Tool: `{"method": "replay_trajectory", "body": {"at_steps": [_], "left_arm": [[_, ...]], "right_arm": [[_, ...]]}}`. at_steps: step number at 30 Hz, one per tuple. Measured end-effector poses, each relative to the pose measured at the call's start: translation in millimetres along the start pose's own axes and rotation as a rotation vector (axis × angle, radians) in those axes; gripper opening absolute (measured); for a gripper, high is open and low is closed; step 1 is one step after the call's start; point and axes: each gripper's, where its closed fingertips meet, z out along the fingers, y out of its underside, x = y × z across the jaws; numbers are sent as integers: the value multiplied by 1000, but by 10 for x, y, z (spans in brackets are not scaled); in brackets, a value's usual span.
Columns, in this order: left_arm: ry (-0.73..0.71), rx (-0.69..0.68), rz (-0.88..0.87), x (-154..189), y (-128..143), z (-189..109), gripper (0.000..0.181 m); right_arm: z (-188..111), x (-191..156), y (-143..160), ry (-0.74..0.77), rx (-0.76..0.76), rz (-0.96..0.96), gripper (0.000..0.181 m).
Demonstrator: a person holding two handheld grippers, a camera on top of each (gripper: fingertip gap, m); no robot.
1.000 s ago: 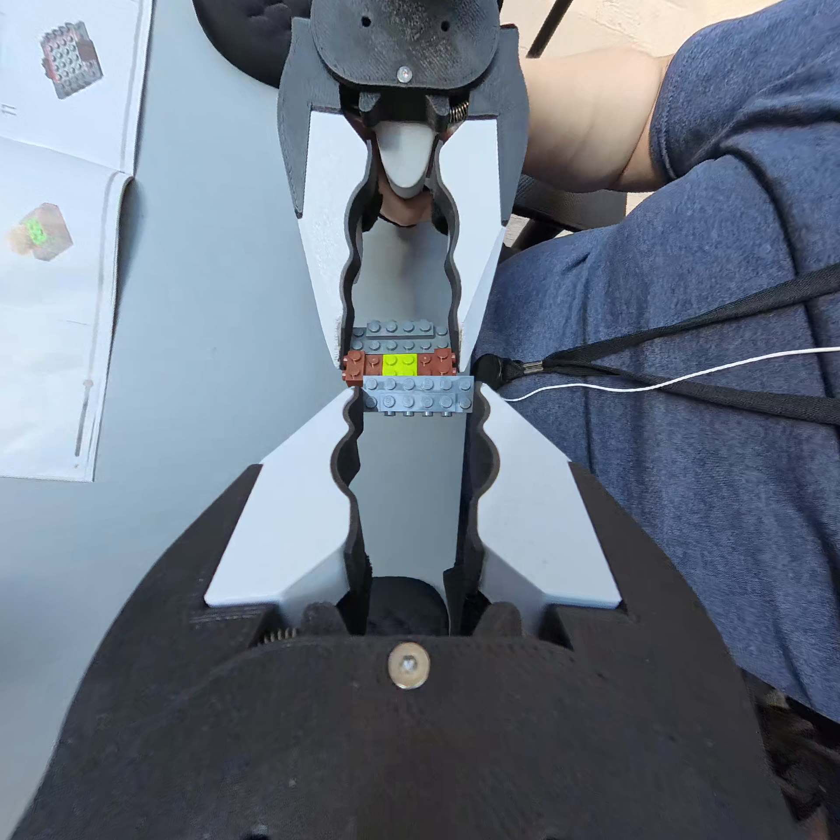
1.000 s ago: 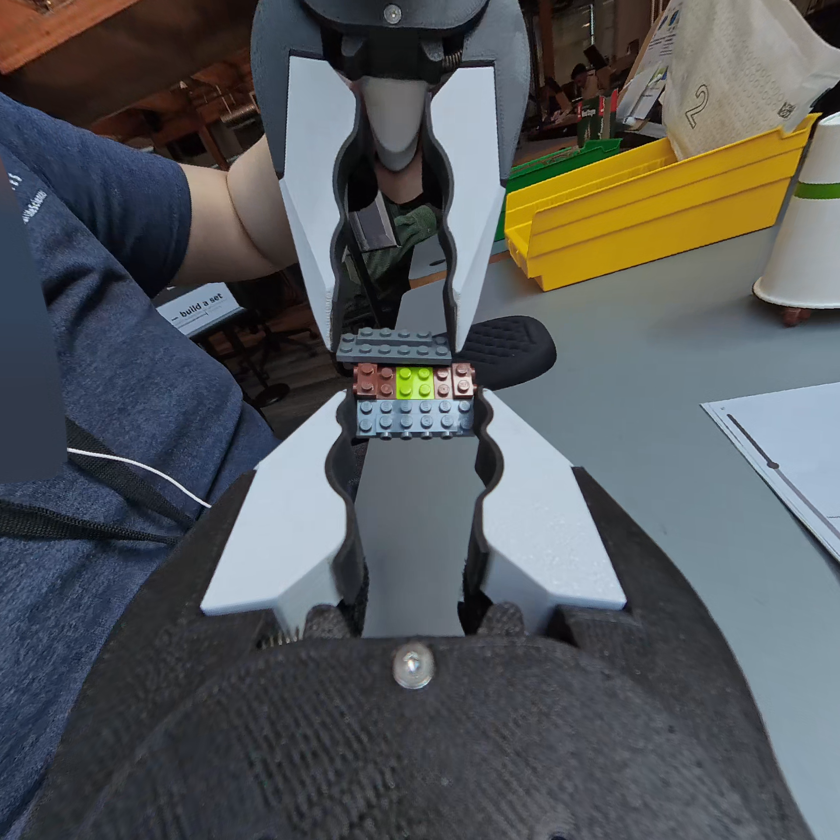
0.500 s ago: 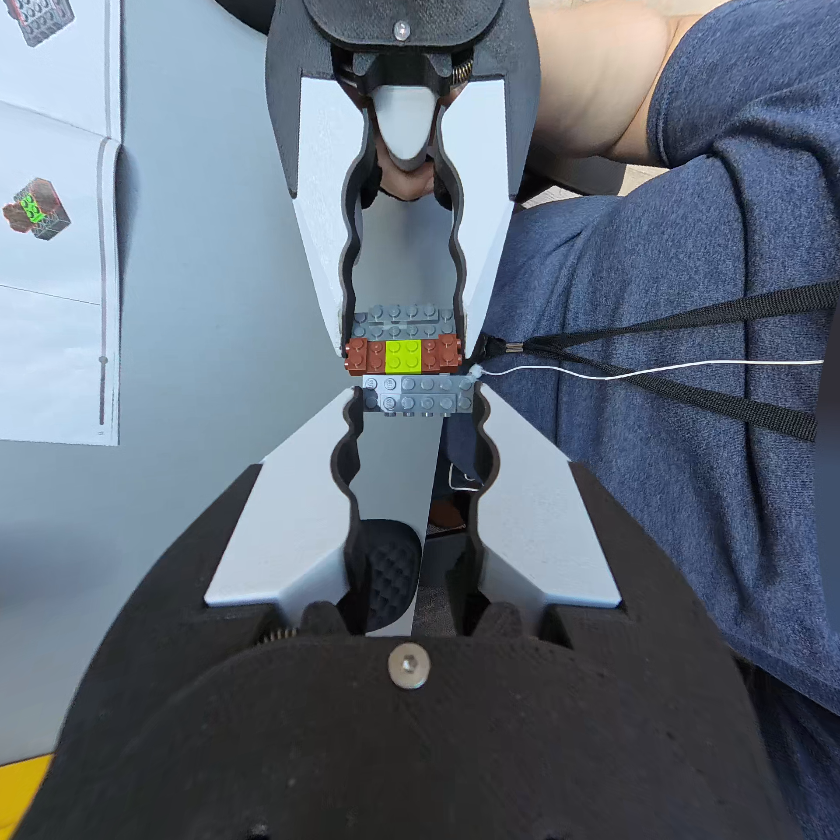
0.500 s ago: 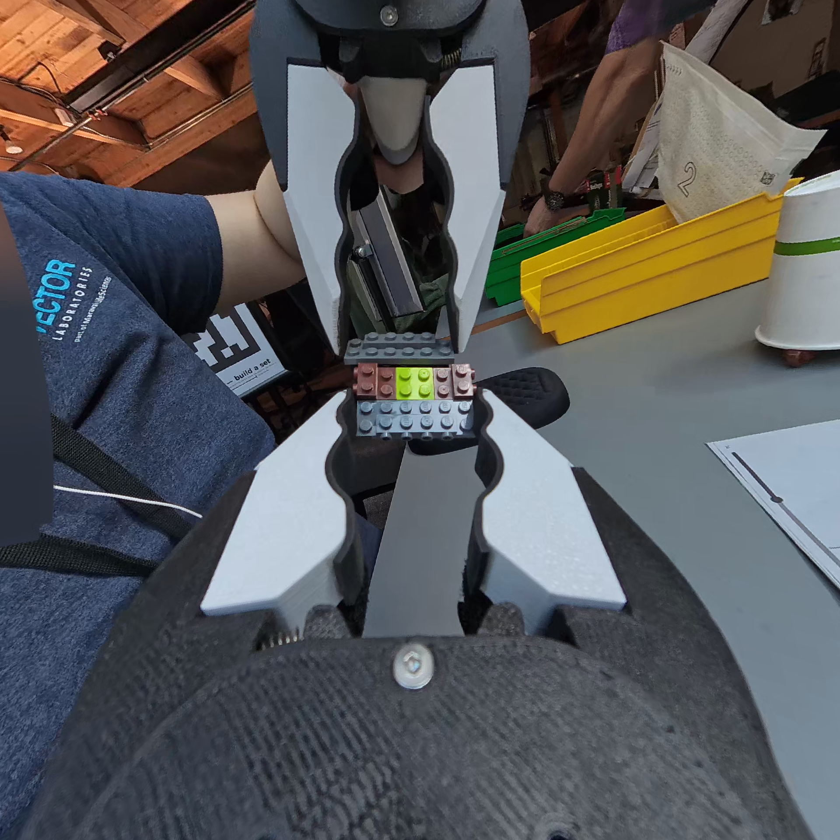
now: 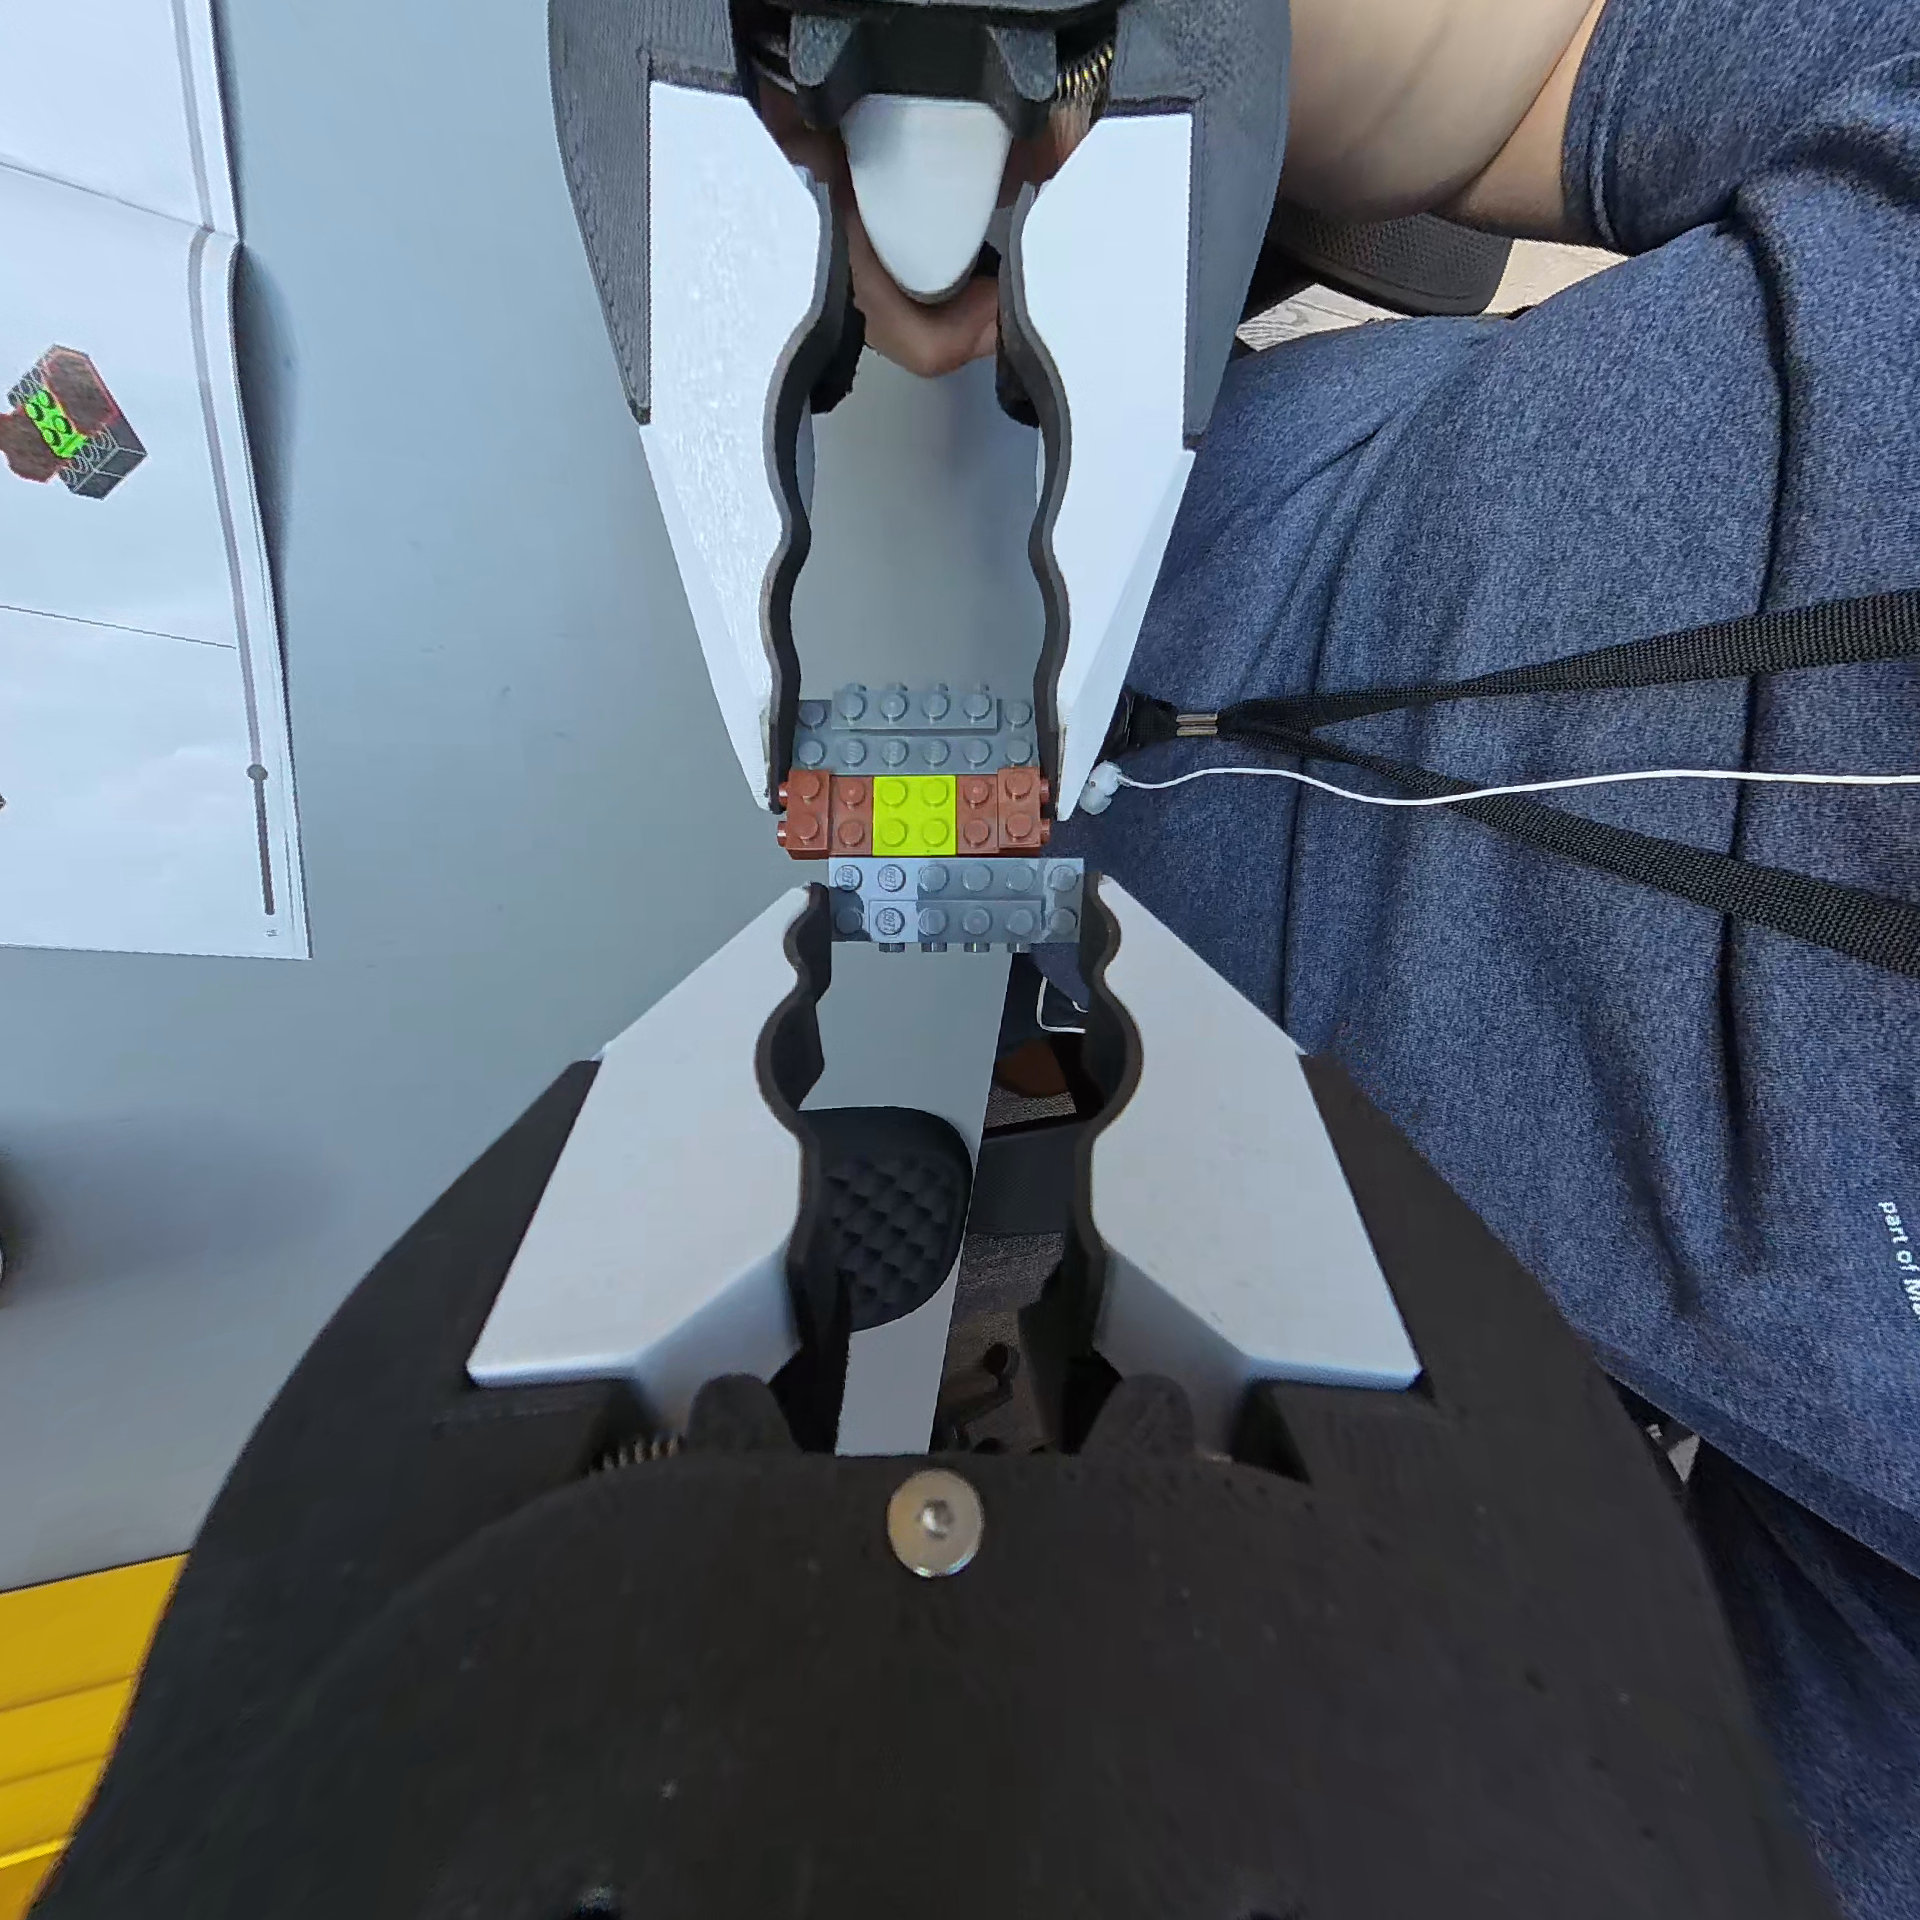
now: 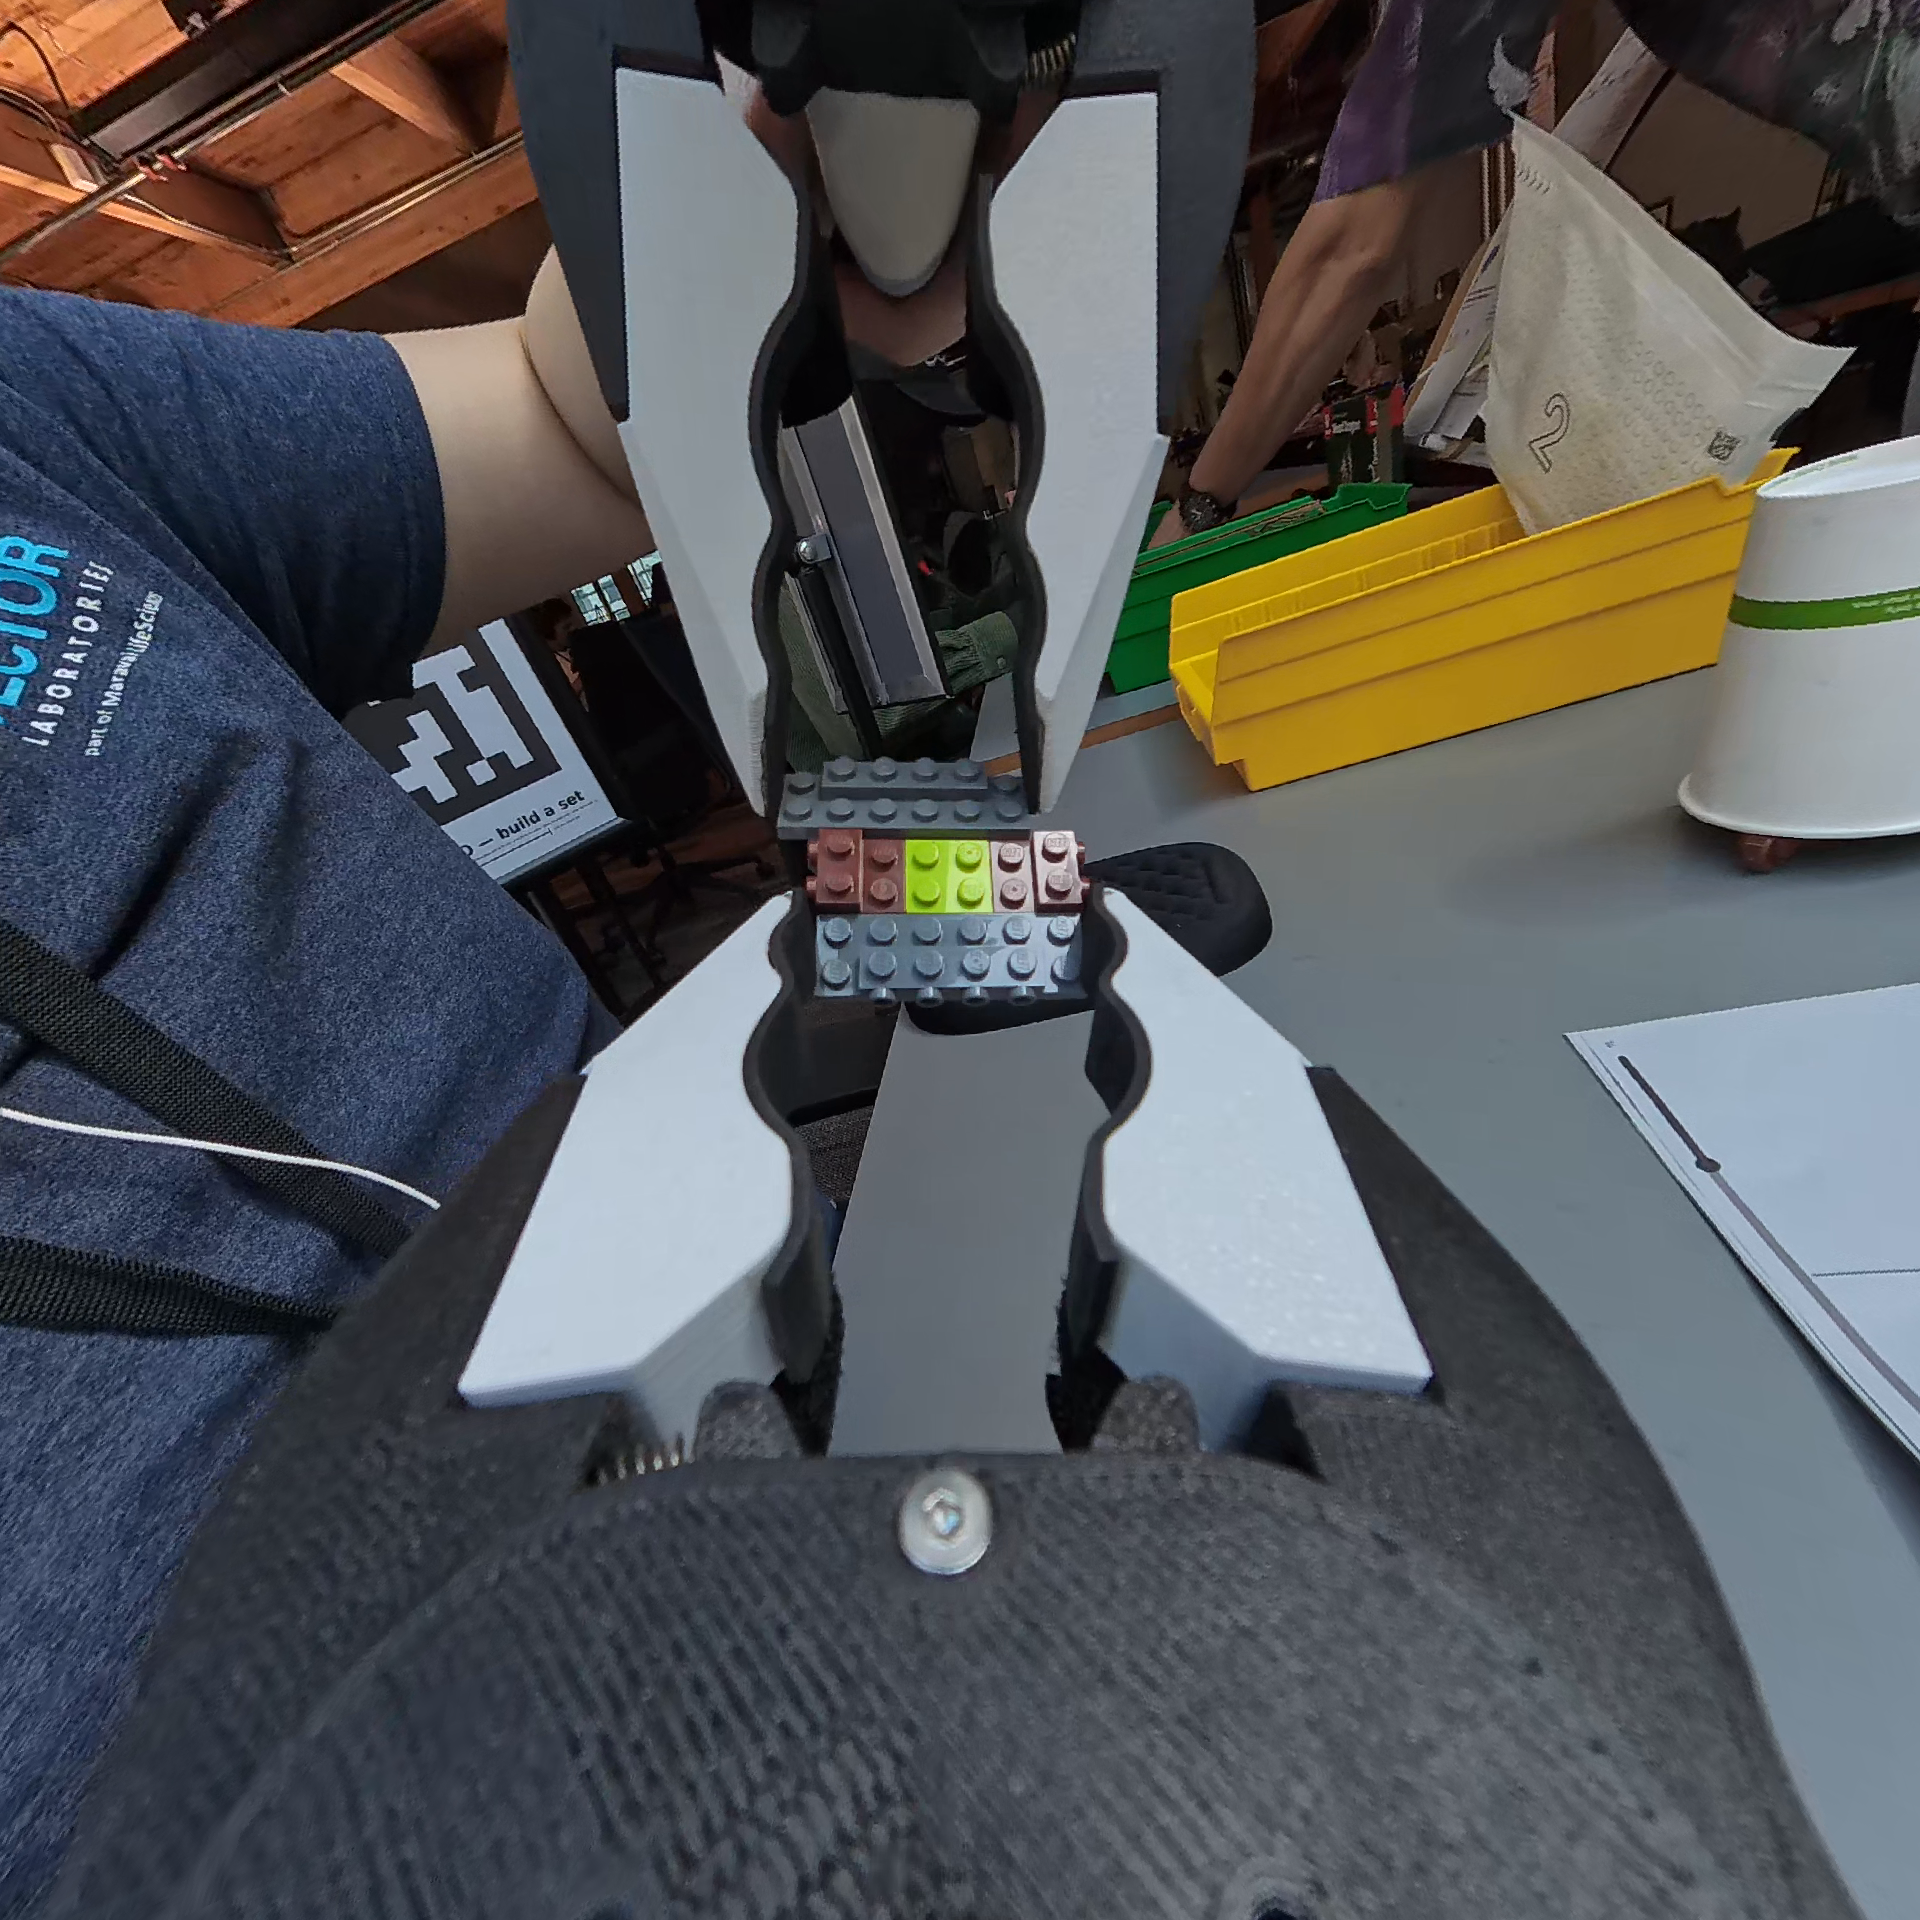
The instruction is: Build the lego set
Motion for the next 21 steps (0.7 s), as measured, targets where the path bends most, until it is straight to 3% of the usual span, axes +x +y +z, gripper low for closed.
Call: {"method": "replay_trajectory", "body": {"at_steps": [21], "left_arm": [[-6, -20, -11, -56, 90, 29, 47]], "right_arm": [[64, 15, 51, 2, -35, -22, 51]]}}
